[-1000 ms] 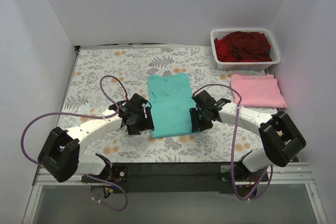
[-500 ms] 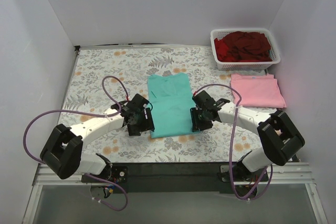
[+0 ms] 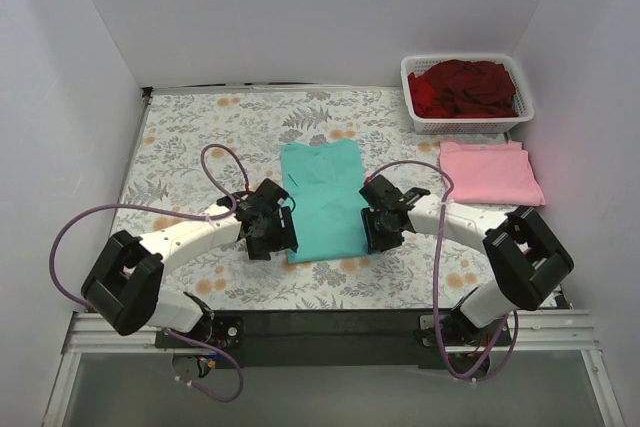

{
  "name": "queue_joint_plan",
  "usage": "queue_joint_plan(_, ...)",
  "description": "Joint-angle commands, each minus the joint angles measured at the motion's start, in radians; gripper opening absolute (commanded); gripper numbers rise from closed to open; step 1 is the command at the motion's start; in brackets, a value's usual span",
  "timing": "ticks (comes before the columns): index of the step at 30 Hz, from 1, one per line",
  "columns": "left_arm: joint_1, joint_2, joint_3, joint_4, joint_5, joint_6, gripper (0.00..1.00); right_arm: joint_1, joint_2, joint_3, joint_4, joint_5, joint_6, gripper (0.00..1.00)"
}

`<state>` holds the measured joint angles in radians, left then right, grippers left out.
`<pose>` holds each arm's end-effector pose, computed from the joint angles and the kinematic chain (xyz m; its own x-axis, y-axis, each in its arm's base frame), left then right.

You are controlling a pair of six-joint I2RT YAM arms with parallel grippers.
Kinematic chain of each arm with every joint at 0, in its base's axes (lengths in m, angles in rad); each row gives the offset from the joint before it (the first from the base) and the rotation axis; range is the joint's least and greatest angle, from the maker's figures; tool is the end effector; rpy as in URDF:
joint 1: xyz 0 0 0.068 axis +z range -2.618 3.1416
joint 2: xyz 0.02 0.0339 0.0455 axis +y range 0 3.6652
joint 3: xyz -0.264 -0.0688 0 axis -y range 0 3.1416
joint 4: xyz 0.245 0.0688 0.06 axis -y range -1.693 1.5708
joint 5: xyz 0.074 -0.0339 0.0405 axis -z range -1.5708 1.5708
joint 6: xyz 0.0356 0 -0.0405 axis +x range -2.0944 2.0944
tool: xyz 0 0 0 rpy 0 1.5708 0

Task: Fold and stack the t-shirts
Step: Fold the tshirt

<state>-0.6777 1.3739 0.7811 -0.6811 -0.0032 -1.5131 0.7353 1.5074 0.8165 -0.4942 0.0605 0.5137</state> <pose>0.1848 -0.1486 0.1805 -0.6682 -0.7437 -0.0199 -0.7076 0.6435 -0.2919 0.2028 0.1805 0.1656 -0.9192 -0.1700 -0.3552 -0.2308 0.9634 0.1361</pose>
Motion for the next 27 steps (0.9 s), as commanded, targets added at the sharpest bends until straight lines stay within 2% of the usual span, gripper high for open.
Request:
queue_joint_plan(1, -0.006, 0.016, 0.033, -0.018, 0.002, -0.018, 0.67, 0.035, 0.074, 0.012, -0.06, 0.033, 0.011, 0.42)
queue_joint_plan(5, -0.014, 0.03, 0.038, -0.017, 0.002, -0.024, 0.67, 0.061, 0.14, 0.039, -0.081, 0.055, 0.012, 0.41)
queue_joint_plan(8, -0.017, 0.039, 0.037, -0.015, 0.031, -0.027, 0.67, 0.078, 0.16, 0.056, -0.093, 0.067, 0.014, 0.35)
queue_joint_plan(12, -0.022, 0.051, 0.037, -0.018, 0.029, -0.032, 0.67, 0.082, 0.157, 0.059, -0.093, 0.067, 0.012, 0.16)
queue_joint_plan(13, -0.023, 0.057, 0.043, -0.018, 0.031, -0.032, 0.67, 0.084, 0.157, 0.058, -0.093, 0.064, 0.009, 0.05)
queue_joint_plan(14, -0.025, 0.062, 0.044, -0.02, 0.032, -0.03, 0.67, 0.084, 0.158, 0.059, -0.09, 0.059, 0.006, 0.01)
queue_joint_plan(18, -0.034, 0.089, 0.06, -0.032, 0.043, -0.029, 0.66, 0.088, 0.154, 0.058, -0.083, 0.052, 0.0, 0.01)
queue_joint_plan(22, -0.045, 0.103, 0.07, -0.046, 0.031, -0.035, 0.56, 0.087, 0.152, 0.055, -0.076, 0.044, -0.006, 0.01)
queue_joint_plan(27, -0.052, 0.139, 0.095, -0.046, 0.029, -0.033, 0.52, 0.088, 0.163, 0.053, -0.067, 0.024, -0.014, 0.01)
